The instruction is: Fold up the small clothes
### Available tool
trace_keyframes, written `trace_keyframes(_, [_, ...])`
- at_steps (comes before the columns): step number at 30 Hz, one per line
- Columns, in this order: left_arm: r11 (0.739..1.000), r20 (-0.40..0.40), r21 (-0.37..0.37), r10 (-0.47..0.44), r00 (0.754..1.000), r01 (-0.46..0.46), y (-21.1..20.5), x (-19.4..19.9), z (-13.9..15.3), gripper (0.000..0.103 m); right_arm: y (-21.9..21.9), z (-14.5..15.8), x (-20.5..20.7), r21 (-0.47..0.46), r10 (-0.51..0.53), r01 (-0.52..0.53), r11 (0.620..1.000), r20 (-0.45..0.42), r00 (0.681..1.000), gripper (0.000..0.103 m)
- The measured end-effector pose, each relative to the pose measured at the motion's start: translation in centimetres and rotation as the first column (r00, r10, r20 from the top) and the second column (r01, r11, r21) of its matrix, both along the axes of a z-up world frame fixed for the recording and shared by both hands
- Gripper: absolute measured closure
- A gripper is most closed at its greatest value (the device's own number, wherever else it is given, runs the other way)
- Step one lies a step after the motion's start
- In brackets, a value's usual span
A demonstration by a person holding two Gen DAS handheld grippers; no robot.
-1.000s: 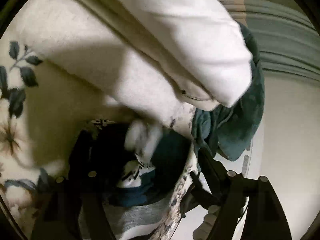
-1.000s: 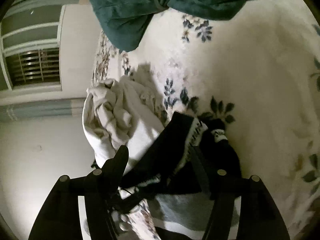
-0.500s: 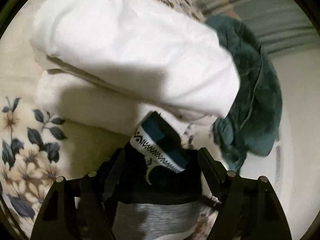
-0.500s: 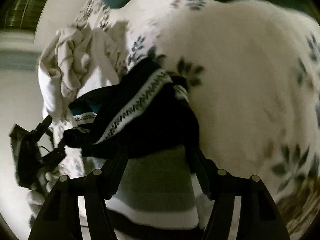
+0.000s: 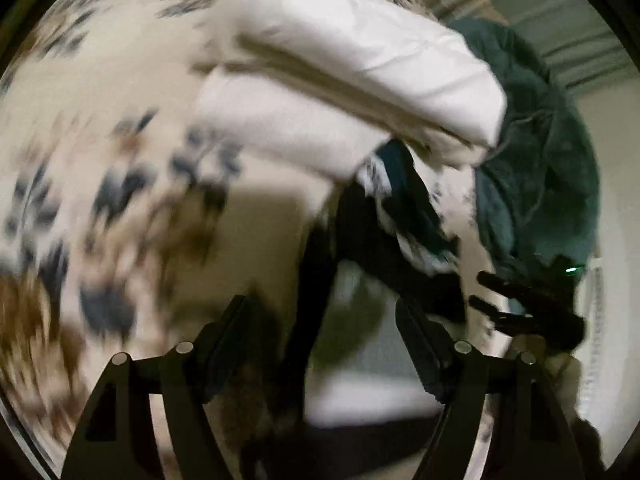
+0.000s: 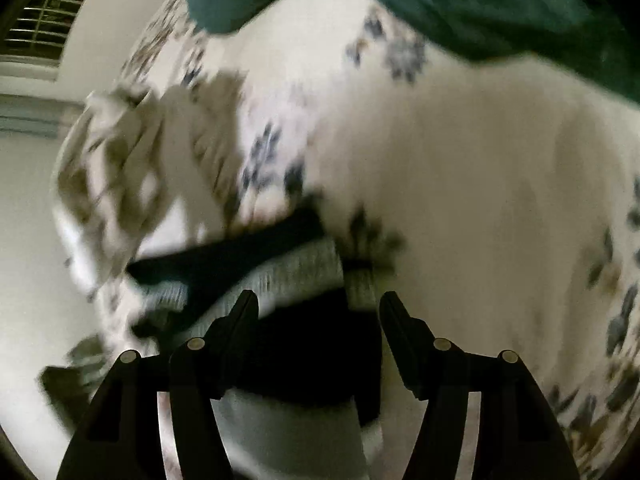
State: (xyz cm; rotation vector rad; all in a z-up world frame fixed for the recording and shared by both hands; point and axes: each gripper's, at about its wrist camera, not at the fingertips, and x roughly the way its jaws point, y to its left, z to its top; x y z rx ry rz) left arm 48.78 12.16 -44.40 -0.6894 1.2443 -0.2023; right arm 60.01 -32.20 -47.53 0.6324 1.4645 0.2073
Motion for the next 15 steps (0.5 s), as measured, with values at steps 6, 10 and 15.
trace_keyframes(6, [0.939, -0.127, -0.267, 0.188, 0.974, -0.217, 0.1, -11.9, -2.9, 0.021, -2.4, -1.0, -4.5, 0.159, 0.113, -0.097, 0.982, -0.093, 0.989, 0.021])
trace_keyframes(10, [0.883, -0.206, -0.351, 0.252, 0.945, -0.312, -4.1, -14.3, -6.8, 0.021, -1.6, -3.2, -3.5, 0.205, 0.194, -0.168, 0.964, -0.114, 0.974, 0.021])
trace_keyframes(15, [0.854, -0.218, -0.391, 0.275, 0.936, -0.342, -8.5, -11.5, -10.1, 0.021, 1.4, -6.7, -0.3, 0.272, 0.243, -0.205, 0.940, -0.112, 0.963, 0.021])
